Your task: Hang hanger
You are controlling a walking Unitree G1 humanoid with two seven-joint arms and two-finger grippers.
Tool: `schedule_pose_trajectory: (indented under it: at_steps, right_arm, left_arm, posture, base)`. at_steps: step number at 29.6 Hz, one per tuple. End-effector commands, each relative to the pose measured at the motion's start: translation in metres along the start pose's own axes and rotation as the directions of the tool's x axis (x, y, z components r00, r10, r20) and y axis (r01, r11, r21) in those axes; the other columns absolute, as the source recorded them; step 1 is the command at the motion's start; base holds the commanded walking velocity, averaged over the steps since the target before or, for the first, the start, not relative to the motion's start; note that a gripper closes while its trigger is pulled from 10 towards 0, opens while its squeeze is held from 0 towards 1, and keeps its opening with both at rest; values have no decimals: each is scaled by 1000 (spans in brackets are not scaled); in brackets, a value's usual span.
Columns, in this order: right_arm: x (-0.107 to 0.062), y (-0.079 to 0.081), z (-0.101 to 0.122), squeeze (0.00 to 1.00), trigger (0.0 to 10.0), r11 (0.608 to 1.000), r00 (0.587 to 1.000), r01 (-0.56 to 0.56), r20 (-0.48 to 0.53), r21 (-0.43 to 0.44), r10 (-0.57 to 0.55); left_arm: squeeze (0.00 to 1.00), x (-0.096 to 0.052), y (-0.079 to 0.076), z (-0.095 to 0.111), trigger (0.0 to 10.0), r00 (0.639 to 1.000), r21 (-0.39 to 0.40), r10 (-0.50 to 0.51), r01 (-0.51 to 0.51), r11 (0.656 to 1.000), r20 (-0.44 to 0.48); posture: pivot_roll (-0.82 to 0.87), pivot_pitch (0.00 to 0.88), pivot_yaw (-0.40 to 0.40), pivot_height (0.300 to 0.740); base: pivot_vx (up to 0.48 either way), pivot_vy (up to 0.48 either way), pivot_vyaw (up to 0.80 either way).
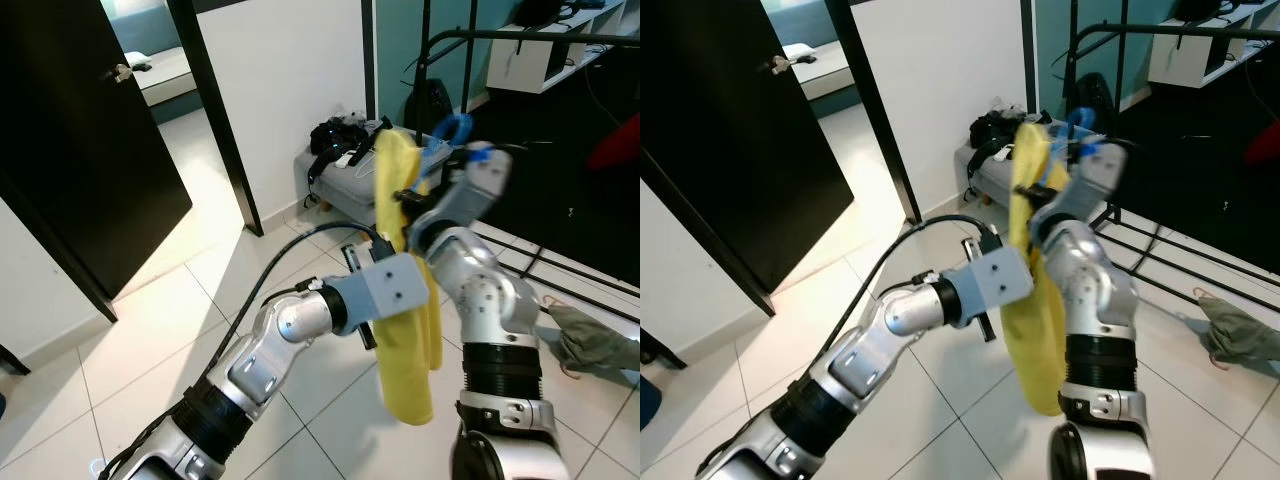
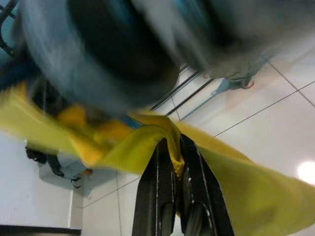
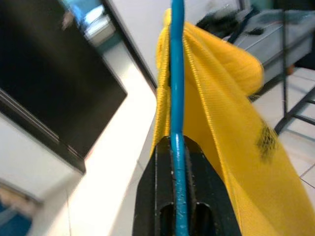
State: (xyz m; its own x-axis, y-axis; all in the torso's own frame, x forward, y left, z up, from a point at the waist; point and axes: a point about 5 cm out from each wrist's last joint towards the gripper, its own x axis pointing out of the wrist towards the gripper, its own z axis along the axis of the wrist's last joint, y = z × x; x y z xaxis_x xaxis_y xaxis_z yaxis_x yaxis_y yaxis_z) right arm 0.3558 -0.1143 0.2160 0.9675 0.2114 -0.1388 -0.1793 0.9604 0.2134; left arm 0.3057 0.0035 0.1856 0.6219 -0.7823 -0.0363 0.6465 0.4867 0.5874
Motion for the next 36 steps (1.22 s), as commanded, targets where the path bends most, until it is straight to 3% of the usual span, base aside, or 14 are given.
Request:
schedule_pose_trajectory:
  at_steps: [1,2,4,9,13,14,18,20,24,25,28,30,33,36]
  right_arm:
    - [3,22,-13,0,10000,990,992,-107,-70,-90,101]
    - [6,30,-20,0,10000,974,984,-155,-110,-163,138]
    - [6,30,-20,0,10000,974,984,-155,-110,-163,138]
    - [14,36,-23,0,10000,935,971,-227,-141,-272,195]
    - [16,33,-27,0,10000,900,959,-276,-164,-337,232]
    - [16,30,-28,0,10000,883,953,-298,-173,-363,250]
    - [16,21,-22,0,10000,860,946,-322,-177,-395,273]
    - [15,13,-13,0,10000,854,938,-345,-171,-389,301]
    - [15,10,-11,0,10000,852,936,-352,-170,-388,309]
    - [15,-1,-7,0,10000,860,936,-352,-166,-371,311]
    - [14,-10,-4,0,10000,862,934,-356,-163,-361,318]
    - [11,-19,0,0,10000,851,923,-383,-161,-358,348]
    - [-10,-41,5,0,10000,711,840,-539,-223,-452,495]
    - [-28,-59,3,0,10000,601,770,-634,-319,-487,553]
  left_arm:
    - [0,-7,18,-19,10000,986,-56,119,-126,990,-118]
    - [0,-14,26,-31,10000,956,-149,199,-233,961,-215]
    - [0,-14,26,-31,10000,956,-149,199,-233,961,-215]
    - [0,-36,29,-48,10000,884,-281,279,-396,874,-376]
    - [0,-41,20,-43,10000,899,-326,243,-368,871,-365]
    - [1000,-42,11,-37,10000,924,-380,185,-312,871,-335]
    - [1000,-43,-9,-27,10000,958,-432,44,-168,886,-283]
    - [1000,-47,-19,-11,10000,975,-484,-105,-4,875,-197]
    - [1000,-50,-20,-5,10000,975,-492,-150,52,869,-161]
    - [1000,-65,-16,6,10000,969,-442,-233,175,880,-80]
    - [1000,-78,-12,14,10000,956,-395,-290,254,883,-33]
    - [1000,-90,-2,20,10000,954,-357,-300,277,892,-9]
    - [1000,-109,53,27,10000,994,-279,-106,98,955,-14]
    - [1000,-125,88,36,10000,1000,-213,-10,12,977,7]
  posture:
    - [-74,0,68,740]
    - [-57,0,44,740]
    - [-57,0,44,740]
    - [-13,0,6,740]
    - [-5,0,-1,740]
    - [5,0,-11,740]
    - [5,0,-11,740]
    - [5,0,-11,740]
    - [5,0,-11,740]
    - [-4,0,-6,740]
    - [-5,0,-2,740]
    - [-3,0,0,740]
    - [-7,0,10,740]
    - [-7,0,10,740]
  base:
    - [0,0,0]
    - [0,0,0]
    - [0,0,0]
    - [0,0,0]
    - [0,0,0]
    - [0,0,0]
    - [0,0,0]
    - [0,0,0]
    - [0,0,0]
    - [0,0,0]
    - [0,0,0]
    - [0,0,0]
    - [0,0,0]
    - [0,0,0]
